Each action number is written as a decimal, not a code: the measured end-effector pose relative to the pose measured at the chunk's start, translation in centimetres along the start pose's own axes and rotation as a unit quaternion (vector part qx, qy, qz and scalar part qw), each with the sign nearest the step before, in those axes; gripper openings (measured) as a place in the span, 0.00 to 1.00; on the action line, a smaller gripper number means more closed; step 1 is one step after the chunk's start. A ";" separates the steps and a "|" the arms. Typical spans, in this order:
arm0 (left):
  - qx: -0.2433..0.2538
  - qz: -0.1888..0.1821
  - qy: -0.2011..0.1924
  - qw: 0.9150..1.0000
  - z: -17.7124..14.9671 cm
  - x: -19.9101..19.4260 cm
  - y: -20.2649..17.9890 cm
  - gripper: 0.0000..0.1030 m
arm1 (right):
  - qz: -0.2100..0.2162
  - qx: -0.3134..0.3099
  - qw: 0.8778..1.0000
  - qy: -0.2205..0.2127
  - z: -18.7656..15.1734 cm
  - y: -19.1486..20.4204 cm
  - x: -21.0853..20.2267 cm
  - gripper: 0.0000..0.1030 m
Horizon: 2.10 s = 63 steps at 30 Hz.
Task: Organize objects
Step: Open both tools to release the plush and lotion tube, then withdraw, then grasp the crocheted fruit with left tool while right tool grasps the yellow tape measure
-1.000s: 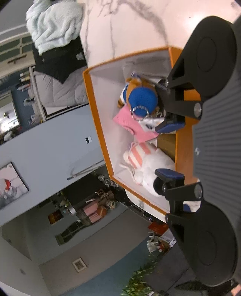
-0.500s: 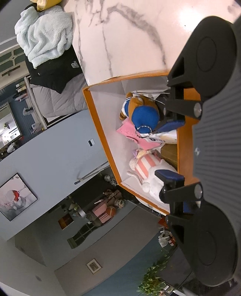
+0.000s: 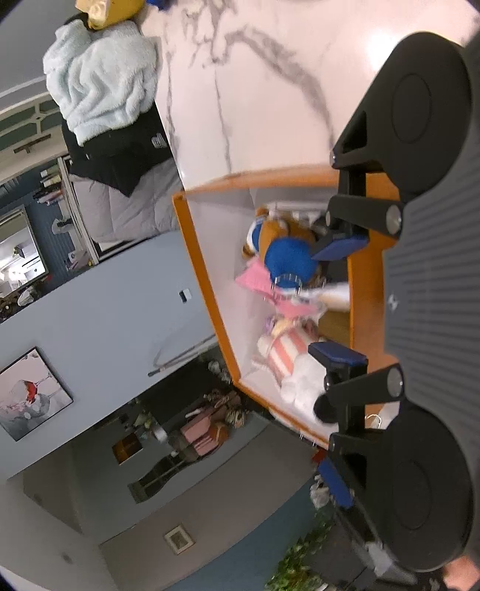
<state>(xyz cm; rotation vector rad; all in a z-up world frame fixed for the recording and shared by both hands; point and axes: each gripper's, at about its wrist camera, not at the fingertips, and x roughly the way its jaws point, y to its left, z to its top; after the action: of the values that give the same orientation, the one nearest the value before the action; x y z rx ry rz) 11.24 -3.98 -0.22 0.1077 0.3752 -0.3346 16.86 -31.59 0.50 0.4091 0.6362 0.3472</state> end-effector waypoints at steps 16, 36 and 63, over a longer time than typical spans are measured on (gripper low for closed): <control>0.065 -0.058 0.074 0.993 -2.8 1.1 -6.9 0.63 | -0.115 -0.041 0.993 0.000 -2.8 -4.5 -4.1 0.58; 0.000 -0.045 0.128 0.991 -5.4 6.7 -11.6 0.75 | -0.166 -0.053 0.982 0.071 -8.3 -6.8 -2.1 0.70; -0.036 -0.033 0.167 0.985 -6.7 9.5 -11.6 0.58 | -0.193 -0.134 0.970 0.069 -9.6 -4.8 0.7 0.60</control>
<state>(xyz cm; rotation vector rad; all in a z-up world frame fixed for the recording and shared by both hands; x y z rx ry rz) 13.34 -16.62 -10.53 0.0801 0.7240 -0.3684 12.23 -32.94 -9.16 -0.0024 0.7760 0.0858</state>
